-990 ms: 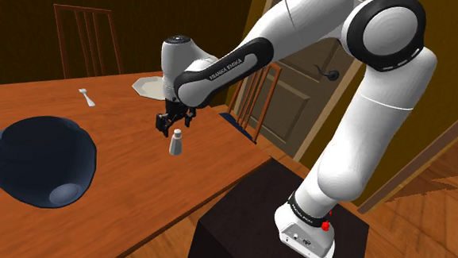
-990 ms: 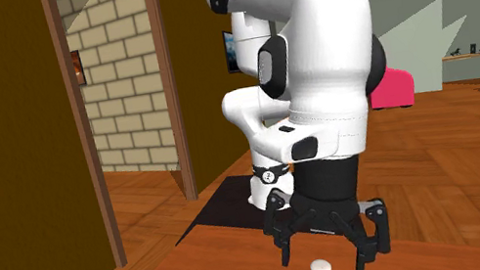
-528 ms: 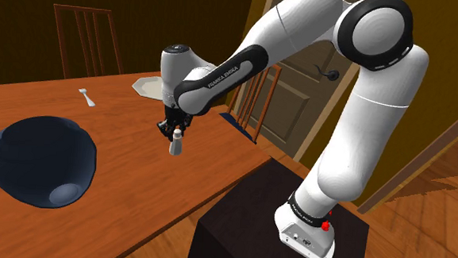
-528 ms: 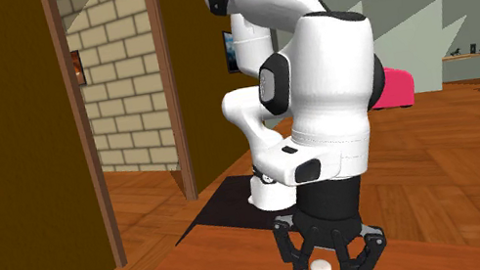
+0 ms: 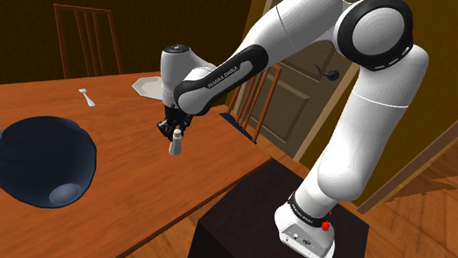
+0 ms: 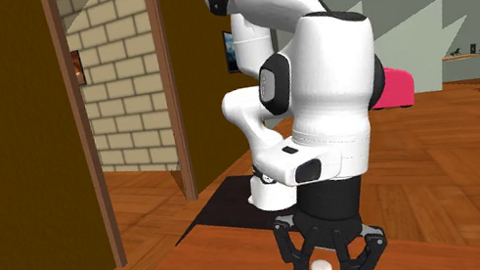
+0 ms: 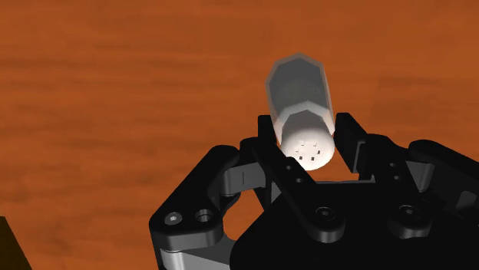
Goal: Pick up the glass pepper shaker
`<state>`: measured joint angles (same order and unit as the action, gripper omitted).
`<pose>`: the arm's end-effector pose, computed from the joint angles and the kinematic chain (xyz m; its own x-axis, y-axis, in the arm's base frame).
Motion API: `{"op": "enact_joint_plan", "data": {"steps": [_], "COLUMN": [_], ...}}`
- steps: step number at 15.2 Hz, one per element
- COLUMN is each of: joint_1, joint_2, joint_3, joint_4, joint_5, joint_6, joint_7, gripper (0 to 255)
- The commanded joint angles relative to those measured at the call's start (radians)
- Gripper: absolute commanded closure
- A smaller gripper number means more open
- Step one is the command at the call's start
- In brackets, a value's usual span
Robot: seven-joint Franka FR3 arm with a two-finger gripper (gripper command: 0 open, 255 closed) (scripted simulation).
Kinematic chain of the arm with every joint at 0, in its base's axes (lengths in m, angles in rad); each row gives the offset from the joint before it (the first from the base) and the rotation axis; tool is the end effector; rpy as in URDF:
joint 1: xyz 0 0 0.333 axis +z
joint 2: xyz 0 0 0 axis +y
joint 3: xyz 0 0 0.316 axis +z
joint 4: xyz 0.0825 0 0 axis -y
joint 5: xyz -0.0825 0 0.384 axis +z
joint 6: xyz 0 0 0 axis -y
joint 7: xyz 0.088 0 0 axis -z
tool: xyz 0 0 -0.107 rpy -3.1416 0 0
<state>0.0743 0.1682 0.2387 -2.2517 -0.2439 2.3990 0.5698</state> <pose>0.5105 0.1632 0.2908 0.9961 -0.0758 0.0458 -0.0806 -0.9900 0.1154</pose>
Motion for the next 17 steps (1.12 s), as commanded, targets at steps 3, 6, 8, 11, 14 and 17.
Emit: {"op": "enact_joint_plan", "data": {"steps": [3, 6, 8, 11, 14, 17], "joint_1": [-0.003, -0.004, -0.005, -0.006, -0.006, -0.006], "joint_2": [-0.028, -0.056, -0.074, -0.099, -0.123, -0.131], "joint_3": [0.004, 0.007, 0.009, 0.011, 0.012, 0.013], "joint_4": [0.007, 0.018, 0.026, 0.039, 0.055, 0.062], "joint_5": [0.018, 0.035, 0.045, 0.059, 0.072, 0.077], "joint_6": [-0.035, -0.071, -0.096, -0.133, -0.170, -0.185], "joint_7": [-0.016, -0.031, -0.040, -0.054, -0.066, -0.070], "gripper": [255, 255, 255, 255, 255, 255]}}
